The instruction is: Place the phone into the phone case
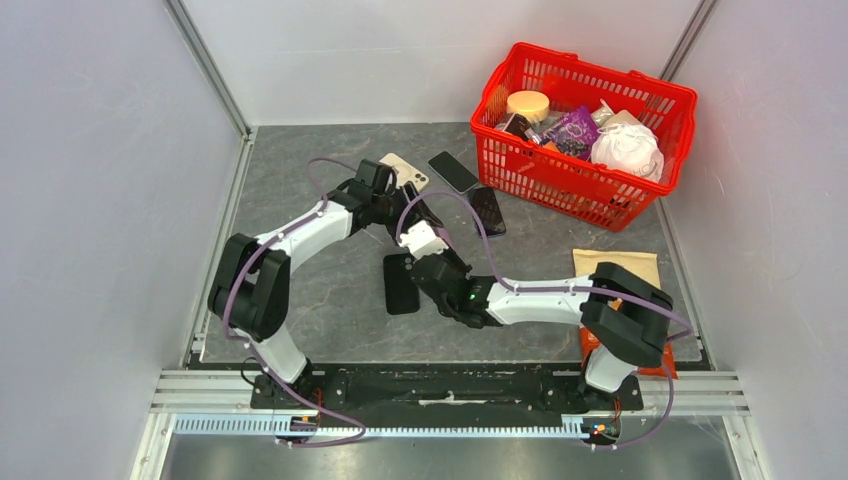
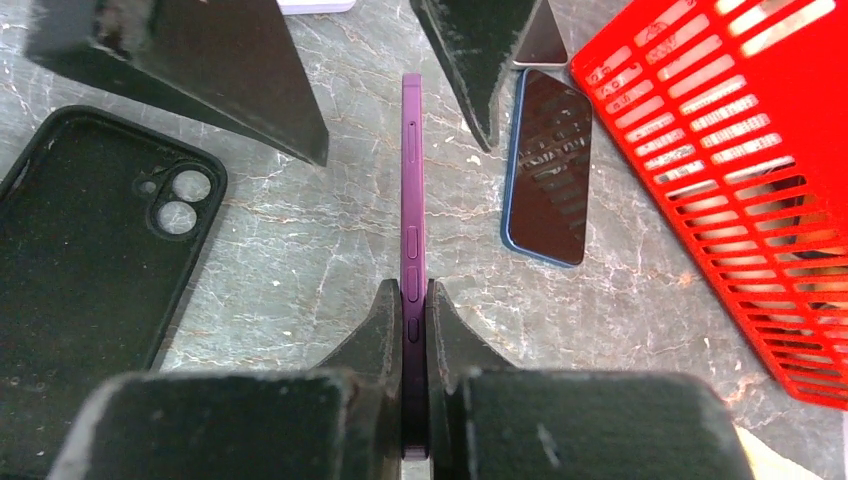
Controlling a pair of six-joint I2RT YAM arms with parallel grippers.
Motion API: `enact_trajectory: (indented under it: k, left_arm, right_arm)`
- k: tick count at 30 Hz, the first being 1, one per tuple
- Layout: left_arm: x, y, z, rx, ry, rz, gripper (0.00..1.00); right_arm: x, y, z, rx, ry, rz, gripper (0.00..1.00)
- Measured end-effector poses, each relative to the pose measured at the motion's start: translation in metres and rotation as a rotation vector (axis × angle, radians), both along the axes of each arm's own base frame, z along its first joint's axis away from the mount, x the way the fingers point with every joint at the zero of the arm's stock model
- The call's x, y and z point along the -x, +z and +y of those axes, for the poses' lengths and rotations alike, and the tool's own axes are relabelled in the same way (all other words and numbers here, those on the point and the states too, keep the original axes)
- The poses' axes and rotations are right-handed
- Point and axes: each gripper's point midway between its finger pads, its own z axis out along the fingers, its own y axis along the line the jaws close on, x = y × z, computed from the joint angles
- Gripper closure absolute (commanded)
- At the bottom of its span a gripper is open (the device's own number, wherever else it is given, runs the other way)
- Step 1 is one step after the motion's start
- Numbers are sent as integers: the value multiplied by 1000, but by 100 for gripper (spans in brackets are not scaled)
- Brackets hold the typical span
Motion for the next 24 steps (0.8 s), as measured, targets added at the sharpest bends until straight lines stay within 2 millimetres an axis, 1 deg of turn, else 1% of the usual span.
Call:
enact_trajectory:
  k: [3,5,8,10,12,14,17,21,24]
  left_arm:
    - [0,8,4,-15,8,-29,33]
    - [-1,10,12,-51,30,-50,33]
    - [-3,12,27,-119,80,-77,37]
    - [-5,10,42,-178,133,-88,44]
    - [-7,5,58,-247,179,-97,49]
    - [-9,-3,72,-322,201,-107,51]
    - [-10,-17,88,-429,179,-128,53]
    - [-3,-34,95,-524,131,-114,54]
    - [3,-39,94,-552,121,-107,52]
  right_arm:
    - [-2,2,-3,-36,-14,47,100]
    - [-5,5,-9,-73,-30,88,100]
    - [-13,9,-25,-140,-71,158,100]
    - [-18,13,-38,-195,-108,201,100]
    - [-23,16,-52,-251,-143,247,100]
    - [-22,17,-60,-285,-159,280,100]
    - [-16,15,-62,-326,-153,345,100]
    - [-8,12,-62,-369,-135,422,100]
    - [-6,11,-65,-390,-138,457,100]
